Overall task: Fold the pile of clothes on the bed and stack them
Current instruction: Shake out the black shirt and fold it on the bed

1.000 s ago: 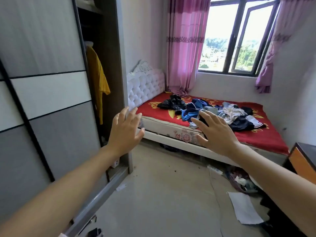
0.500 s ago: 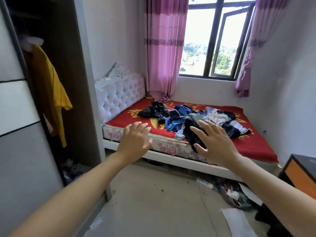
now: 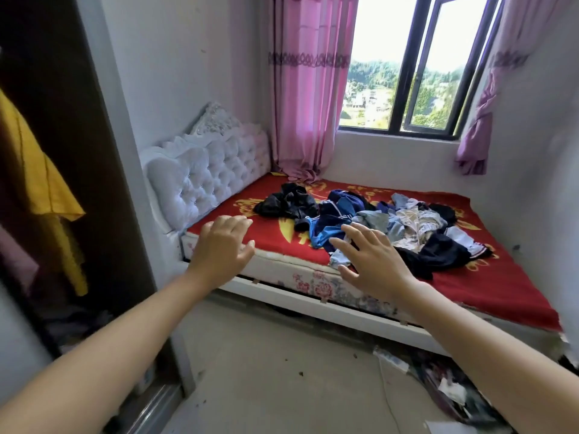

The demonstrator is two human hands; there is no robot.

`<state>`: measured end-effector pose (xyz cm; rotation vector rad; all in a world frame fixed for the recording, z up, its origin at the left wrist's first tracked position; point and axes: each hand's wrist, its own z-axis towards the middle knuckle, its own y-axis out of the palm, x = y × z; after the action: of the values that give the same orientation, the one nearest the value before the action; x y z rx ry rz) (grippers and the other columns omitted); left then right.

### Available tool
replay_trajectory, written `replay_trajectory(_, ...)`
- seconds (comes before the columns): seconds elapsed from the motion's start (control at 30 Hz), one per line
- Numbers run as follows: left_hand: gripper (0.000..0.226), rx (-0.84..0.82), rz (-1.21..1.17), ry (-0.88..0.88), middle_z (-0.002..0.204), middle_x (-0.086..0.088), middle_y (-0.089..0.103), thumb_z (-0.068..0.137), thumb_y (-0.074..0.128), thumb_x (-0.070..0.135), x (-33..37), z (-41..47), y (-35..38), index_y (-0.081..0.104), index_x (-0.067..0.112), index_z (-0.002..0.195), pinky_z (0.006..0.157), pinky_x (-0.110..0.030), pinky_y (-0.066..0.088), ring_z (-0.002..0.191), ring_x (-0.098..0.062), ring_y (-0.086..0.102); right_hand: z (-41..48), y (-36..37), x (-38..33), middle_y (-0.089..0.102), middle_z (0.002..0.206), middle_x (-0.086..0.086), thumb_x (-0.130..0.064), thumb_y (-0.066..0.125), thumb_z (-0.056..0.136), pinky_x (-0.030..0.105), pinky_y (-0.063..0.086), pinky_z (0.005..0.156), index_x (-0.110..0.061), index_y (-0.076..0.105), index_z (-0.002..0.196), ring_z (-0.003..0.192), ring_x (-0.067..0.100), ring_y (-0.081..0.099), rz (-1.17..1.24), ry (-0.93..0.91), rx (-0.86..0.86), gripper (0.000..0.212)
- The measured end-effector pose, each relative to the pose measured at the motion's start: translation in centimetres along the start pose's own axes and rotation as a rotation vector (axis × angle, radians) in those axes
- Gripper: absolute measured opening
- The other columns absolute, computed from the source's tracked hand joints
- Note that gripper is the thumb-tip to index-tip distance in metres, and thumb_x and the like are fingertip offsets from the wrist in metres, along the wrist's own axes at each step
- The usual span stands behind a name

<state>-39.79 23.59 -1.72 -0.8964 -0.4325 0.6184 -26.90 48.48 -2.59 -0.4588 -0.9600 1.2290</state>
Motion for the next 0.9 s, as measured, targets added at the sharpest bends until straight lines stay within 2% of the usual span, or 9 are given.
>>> replay_trajectory(0.17,0.055,0.032,0.027,0.046,0.121,-0.015,0.061,0.082,0.038,0.034,-4.0,6.2,2.7,0.059,0.000,0.120,0.093,-0.050,0.040,0.113,-0.033,0.055,5.9,3.1,2.4,0.064,0.114,0.016,-0.041,0.045,0.076,0.049,0.051,0.082,-0.015,0.066,0.110,0.108,0.034,0.060,-0.040,-0.019,-0.013,0.049)
replay_trajectory(0.27,0.057,0.046,-0.010,0.075,0.120,-0.014,0.061,0.082,0.034,0.037,-5.7,10.0,4.8,0.060,0.002,0.119,0.091,-0.048,0.040,0.113,-0.033,0.054,9.5,5.1,3.8,0.063,0.115,0.018,-0.036,0.055,0.072,0.053,0.049,0.082,-0.010,0.066,0.111,0.110,0.035,0.058,0.006,0.054,0.016,0.048)
replay_trajectory(0.4,0.056,0.001,-0.071,0.126,0.114,-0.013,0.064,0.080,0.033,0.037,-7.2,13.9,9.2,0.063,0.003,0.113,0.087,-0.049,0.045,0.109,-0.032,0.057,11.0,10.3,4.5,0.062,0.117,0.016,-0.043,0.038,0.077,0.050,0.049,0.085,-0.017,0.058,0.116,0.116,0.027,0.039,-0.016,0.018,0.026,0.051)
replay_trajectory(0.47,0.049,0.036,-0.020,0.222,0.107,-0.012,0.067,0.078,0.038,0.033,-7.8,15.5,12.0,0.066,0.004,0.105,0.081,-0.046,0.050,0.105,-0.027,0.056,10.8,13.2,5.4,0.062,0.118,0.014,-0.044,0.035,0.077,0.048,0.050,0.085,-0.021,0.050,0.117,0.115,0.027,0.040,-0.037,-0.014,-0.016,0.048)
replay_trajectory(0.53,0.045,0.077,0.045,0.292,0.104,-0.010,0.068,0.076,0.040,0.032,-8.5,17.6,14.2,0.068,0.006,0.100,0.080,-0.039,0.050,0.105,-0.021,0.047,11.6,15.4,7.2,0.064,0.116,0.013,-0.045,0.035,0.077,0.047,0.051,0.082,-0.021,0.054,0.115,0.114,0.025,0.039,-0.038,0.035,-0.052,0.049)
replay_trajectory(0.6,0.043,0.112,0.105,0.339,0.106,-0.010,0.067,0.077,0.041,0.031,-9.3,20.1,16.1,0.068,0.007,0.100,0.084,-0.038,0.041,0.106,-0.021,0.044,13.5,17.2,9.5,0.064,0.114,0.014,-0.045,0.036,0.076,0.048,0.052,0.080,-0.017,0.064,0.111,0.114,0.026,0.042,-0.026,0.083,-0.066,0.053)
replay_trajectory(0.67,0.043,0.094,0.174,0.389,0.108,-0.010,0.066,0.078,0.042,0.031,-10.2,22.4,18.0,0.068,0.007,0.101,0.086,-0.037,0.034,0.107,-0.023,0.045,15.5,19.0,11.4,0.064,0.113,0.015,-0.044,0.037,0.076,0.049,0.051,0.080,-0.014,0.067,0.110,0.112,0.030,0.055,-0.005,0.097,-0.090,0.054)
replay_trajectory(0.77,0.043,0.057,0.247,0.368,0.110,-0.009,0.066,0.078,0.042,0.032,-11.8,26.2,20.5,0.068,0.009,0.102,0.088,-0.037,0.036,0.108,-0.024,0.051,18.6,22.2,13.7,0.066,0.110,0.013,-0.044,0.037,0.077,0.047,0.052,0.080,-0.014,0.068,0.107,0.106,0.031,0.062,-0.004,0.074,-0.060,0.053)
replay_trajectory(0.9,0.044,0.026,0.235,0.276,0.107,-0.008,0.067,0.079,0.040,0.035,-14.3,29.6,23.8,0.069,0.008,0.100,0.083,-0.038,0.048,0.104,-0.026,0.059,22.2,27.9,15.7,0.067,0.106,0.007,-0.046,0.037,0.078,0.043,0.053,0.080,-0.018,0.071,0.099,0.109,0.026,0.056,0.030,0.009,-0.047,0.048)
